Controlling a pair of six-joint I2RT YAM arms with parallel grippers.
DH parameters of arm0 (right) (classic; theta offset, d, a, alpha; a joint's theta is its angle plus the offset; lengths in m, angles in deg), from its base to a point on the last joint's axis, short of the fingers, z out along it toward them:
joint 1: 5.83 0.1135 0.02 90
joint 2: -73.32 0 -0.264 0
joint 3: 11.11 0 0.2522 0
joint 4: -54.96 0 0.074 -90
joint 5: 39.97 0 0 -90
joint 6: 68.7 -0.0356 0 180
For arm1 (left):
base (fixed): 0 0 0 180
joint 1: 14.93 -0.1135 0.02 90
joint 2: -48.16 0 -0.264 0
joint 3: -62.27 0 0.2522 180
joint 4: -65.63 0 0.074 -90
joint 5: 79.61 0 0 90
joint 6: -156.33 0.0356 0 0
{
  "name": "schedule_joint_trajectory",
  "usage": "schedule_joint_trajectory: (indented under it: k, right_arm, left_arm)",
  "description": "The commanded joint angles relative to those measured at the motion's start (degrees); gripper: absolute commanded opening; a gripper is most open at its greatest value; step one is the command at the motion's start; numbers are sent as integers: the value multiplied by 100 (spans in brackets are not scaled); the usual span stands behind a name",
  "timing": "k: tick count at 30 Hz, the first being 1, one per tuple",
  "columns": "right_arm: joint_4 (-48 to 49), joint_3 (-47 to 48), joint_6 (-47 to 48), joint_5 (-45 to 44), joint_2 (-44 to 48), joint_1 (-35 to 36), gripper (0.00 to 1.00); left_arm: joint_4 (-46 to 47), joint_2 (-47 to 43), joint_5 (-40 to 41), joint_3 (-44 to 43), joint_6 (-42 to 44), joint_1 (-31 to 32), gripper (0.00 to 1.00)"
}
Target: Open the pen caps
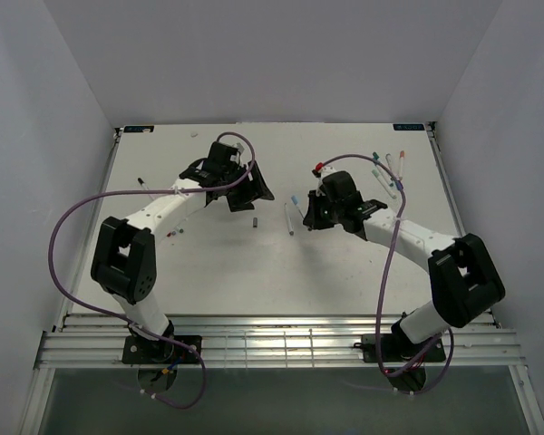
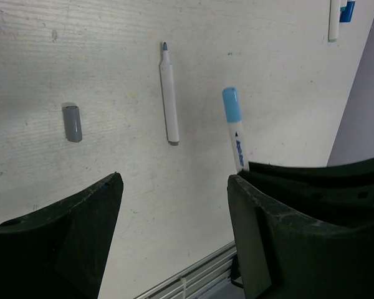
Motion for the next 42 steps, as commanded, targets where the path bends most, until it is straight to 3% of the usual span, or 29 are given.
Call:
schedule_joint_trajectory:
  k: [1,6,12,20,27,36,42]
  right_arm:
    - [534,-296,-138,173,714,187,8]
    - [533,-682,-217,226,1197,319,8]
    - [674,-806,-375,507,1093,460,8]
    - [902,-806,-446,428,970,627,8]
    - [763,-763,-464,96,934,697,8]
    - [33,-771,-542,-881,996,697,8]
    - [620,-912,-507,-240,935,802,8]
  left_arm:
    - [217,73,-220,71,-236,-25,79]
    - [515,125,-448,273,-455,-16,79]
    - [1034,345,-932,423,-868,133,79]
    - [1579,-111,-765,748,-1133,186,79]
    - [1667,-155,-801,915,-1194,186,78]
    - [1096,-665,183,976,-808,177,78]
    - [1245,-648,-53,968,-878,177,76]
